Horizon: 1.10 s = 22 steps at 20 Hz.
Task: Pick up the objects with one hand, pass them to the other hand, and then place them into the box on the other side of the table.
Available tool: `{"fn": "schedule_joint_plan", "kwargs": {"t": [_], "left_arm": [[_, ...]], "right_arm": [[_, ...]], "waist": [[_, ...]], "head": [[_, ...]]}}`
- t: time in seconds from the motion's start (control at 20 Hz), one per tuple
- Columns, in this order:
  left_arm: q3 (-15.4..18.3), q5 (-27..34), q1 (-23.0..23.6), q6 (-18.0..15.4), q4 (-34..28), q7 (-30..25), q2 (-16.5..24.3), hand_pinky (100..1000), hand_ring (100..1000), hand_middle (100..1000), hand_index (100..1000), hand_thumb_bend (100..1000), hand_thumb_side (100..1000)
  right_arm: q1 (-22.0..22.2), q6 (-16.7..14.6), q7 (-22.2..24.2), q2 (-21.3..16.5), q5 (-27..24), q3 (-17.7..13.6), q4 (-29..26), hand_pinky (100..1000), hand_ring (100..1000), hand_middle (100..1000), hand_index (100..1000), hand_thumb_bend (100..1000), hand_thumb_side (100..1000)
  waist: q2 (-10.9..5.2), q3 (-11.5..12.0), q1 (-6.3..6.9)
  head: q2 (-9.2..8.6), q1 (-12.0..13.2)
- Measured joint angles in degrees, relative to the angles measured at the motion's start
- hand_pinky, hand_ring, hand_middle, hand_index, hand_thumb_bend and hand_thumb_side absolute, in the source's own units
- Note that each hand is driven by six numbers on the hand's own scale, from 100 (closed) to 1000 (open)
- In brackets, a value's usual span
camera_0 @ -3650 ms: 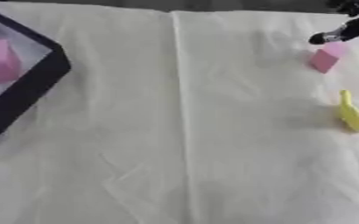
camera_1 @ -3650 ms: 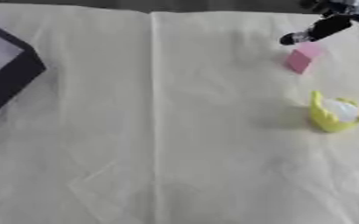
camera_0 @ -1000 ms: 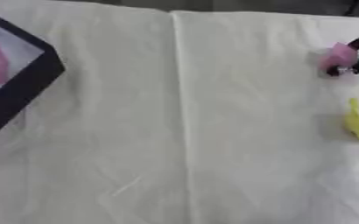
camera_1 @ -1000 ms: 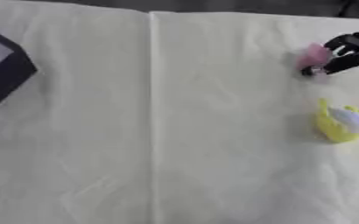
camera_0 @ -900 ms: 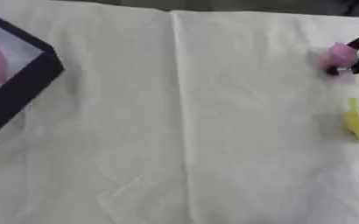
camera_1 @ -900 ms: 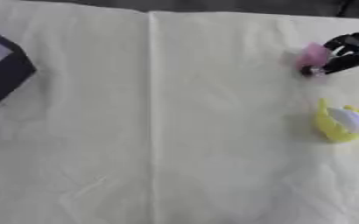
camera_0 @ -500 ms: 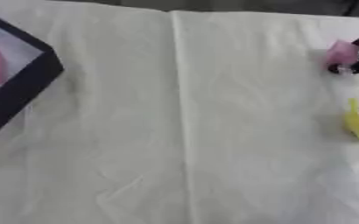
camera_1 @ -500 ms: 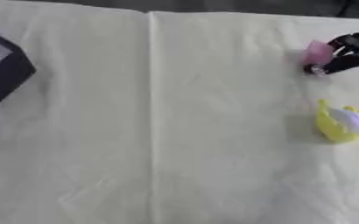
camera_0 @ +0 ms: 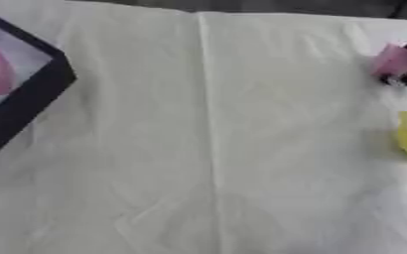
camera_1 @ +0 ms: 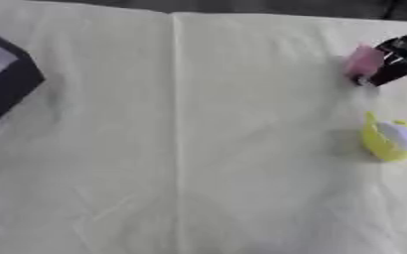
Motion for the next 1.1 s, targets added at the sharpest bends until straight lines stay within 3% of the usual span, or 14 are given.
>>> {"fn": "schedule_joint_plan", "kwargs": {"t": [0.65, 1.1], "left_arm": [[0.0, 0.0, 0.7, 0.0, 0.4, 0.0, 0.0, 720, 701, 685, 742, 377, 451], [0.0, 0.1, 1.2, 0.0, 0.4, 0.0, 0.0, 719, 700, 684, 741, 373, 453]], "right_arm": [[0.8, 0.4, -1.1, 0.1, -4.1, 0.9, -3.2, 853, 768, 569, 649, 398, 100], [3.7, 0.4, -0.9, -0.7, -10.1, 1.6, -9.7, 857, 761, 563, 645, 397, 100]], "waist": [[-1.08, -1.2, 0.09], [-2.44, -2.5, 0.41]], "head": [[1.09, 0.6], [1.65, 1.0]]}}
